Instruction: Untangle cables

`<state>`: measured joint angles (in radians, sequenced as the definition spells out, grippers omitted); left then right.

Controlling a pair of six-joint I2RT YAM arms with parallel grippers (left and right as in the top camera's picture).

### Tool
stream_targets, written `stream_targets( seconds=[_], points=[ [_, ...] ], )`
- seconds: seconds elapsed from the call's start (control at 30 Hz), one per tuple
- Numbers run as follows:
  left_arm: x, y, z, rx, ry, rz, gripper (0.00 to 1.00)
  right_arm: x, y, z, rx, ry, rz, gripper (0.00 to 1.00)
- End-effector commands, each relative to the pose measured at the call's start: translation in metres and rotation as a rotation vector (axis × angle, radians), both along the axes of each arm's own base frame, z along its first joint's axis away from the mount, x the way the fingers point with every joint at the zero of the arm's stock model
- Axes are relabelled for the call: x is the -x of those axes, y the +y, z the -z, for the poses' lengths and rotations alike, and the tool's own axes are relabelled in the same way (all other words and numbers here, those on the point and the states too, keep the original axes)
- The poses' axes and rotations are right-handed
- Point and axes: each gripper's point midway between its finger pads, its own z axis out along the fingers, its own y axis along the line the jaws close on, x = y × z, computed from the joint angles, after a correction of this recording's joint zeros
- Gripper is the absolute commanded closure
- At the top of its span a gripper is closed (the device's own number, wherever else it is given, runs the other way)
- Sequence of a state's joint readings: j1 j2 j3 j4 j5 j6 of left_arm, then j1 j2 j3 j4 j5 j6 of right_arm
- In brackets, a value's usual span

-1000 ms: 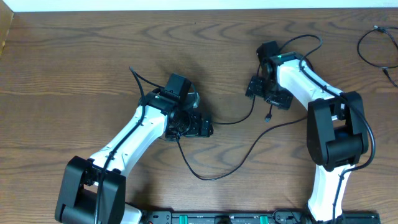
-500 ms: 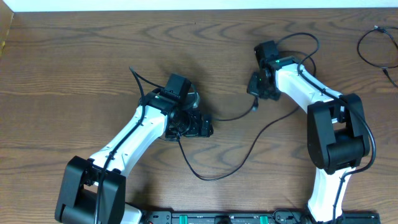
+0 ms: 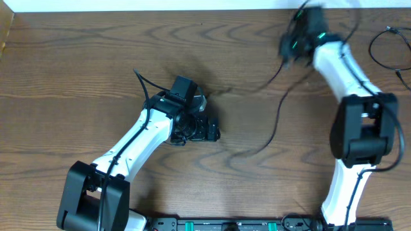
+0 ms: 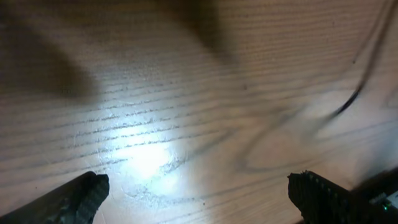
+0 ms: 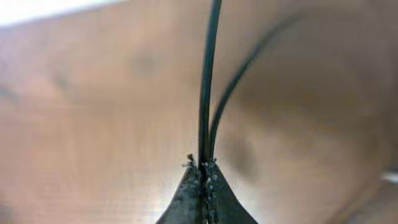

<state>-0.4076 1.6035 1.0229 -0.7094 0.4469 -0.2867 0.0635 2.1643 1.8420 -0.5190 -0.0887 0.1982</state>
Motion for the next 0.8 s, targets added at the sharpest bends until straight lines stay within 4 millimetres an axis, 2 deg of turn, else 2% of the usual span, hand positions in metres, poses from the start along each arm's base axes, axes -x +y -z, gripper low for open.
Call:
stream_targets(
  seconds=[0.0, 0.13, 0.23, 0.3, 0.4, 0.43, 0.53, 0.63, 0.77],
  points=[
    [-0.002, -0.002, -0.003, 0.008, -0.012, 0.018, 0.02, -0.037, -0.042, -0.1, 0.147, -0.256, -0.001, 0.99],
    [-0.002, -0.002, -0.003, 0.008, -0.012, 0.018, 0.02, -0.054, -0.073, -0.181, 0.209, -0.461, 0.034, 0.99],
    [-0.002, -0.002, -0.003, 0.008, -0.012, 0.018, 0.02, -0.054, -0.081, -0.209, 0.217, -0.517, 0.048, 0.99],
    [-0.002, -0.002, -0.003, 0.008, -0.012, 0.018, 0.02, -0.05, -0.077, -0.208, 0.208, -0.497, 0.021, 0.99],
    [-0.002, -0.002, -0.003, 0.008, -0.012, 0.018, 0.02, -0.034, -0.054, -0.172, 0.128, -0.351, -0.081, 0.99],
    [-0.002, -0.002, -0.003, 0.008, -0.012, 0.018, 0.02, -0.024, -0.042, -0.154, 0.093, -0.277, -0.122, 0.94],
    [-0.002, -0.002, -0.003, 0.008, -0.012, 0.018, 0.02, 0.002, -0.013, -0.111, 0.014, -0.095, -0.175, 0.55],
    [-0.002, -0.002, -0.003, 0.008, -0.012, 0.018, 0.02, 0.033, 0.016, -0.064, -0.077, 0.108, -0.133, 0.35],
    [-0.002, -0.002, -0.003, 0.008, -0.012, 0.018, 0.02, 0.075, 0.045, -0.016, -0.221, 0.366, 0.046, 0.32]
  ],
)
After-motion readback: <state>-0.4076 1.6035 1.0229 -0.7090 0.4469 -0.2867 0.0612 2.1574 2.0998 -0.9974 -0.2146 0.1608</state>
